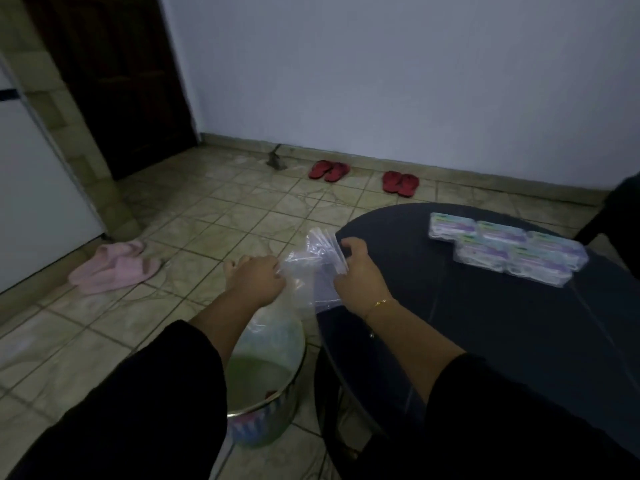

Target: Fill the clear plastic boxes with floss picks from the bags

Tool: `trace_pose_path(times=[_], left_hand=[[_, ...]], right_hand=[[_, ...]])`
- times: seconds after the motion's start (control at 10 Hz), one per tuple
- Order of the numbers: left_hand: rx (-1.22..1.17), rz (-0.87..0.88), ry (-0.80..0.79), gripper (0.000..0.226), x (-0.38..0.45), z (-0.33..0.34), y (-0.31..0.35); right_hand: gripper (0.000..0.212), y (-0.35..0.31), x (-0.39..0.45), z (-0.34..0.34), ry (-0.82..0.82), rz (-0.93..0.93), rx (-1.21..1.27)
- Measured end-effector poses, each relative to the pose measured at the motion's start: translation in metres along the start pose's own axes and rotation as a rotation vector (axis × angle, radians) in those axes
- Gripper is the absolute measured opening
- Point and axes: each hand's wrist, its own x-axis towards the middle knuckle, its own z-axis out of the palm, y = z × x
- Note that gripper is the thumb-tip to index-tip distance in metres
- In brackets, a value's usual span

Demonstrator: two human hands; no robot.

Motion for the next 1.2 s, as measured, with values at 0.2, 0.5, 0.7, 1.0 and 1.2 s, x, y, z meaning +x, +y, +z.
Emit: trace_pose_path(times=[0.2,0.5,0.7,1.0,1.2], left_hand=[[0.092,-0.178,-0.119,0.022,-0.015,0.025,-0.057],[0.168,-0.274,-0.212,0.032,-0.026,0.078,-0.095],[0.118,-0.328,-0.27,0.052,-0.034,0.118,-0.108],[0.002,-0.35,-0.343,0.066,-0.031,0.134,-0.102],[-0.003,-0.288,-0.313,0.072,-0.032,0.13,-0.092]], right_hand=[[0.036,-0.021,-0.002,0.066,-0.241,-0.237,-0.58],[0.034,-0.005,0.008,0.129,-0.534,-0.169,-0.882],[0.041,0.017,0.018,0.162,-0.715,-0.034,-0.852],[0.054,0.029,0.022,0.169,-0.794,-0.017,-0.925],[0.056,0.013,0.019,0.159,-0.772,0.035,-0.919]])
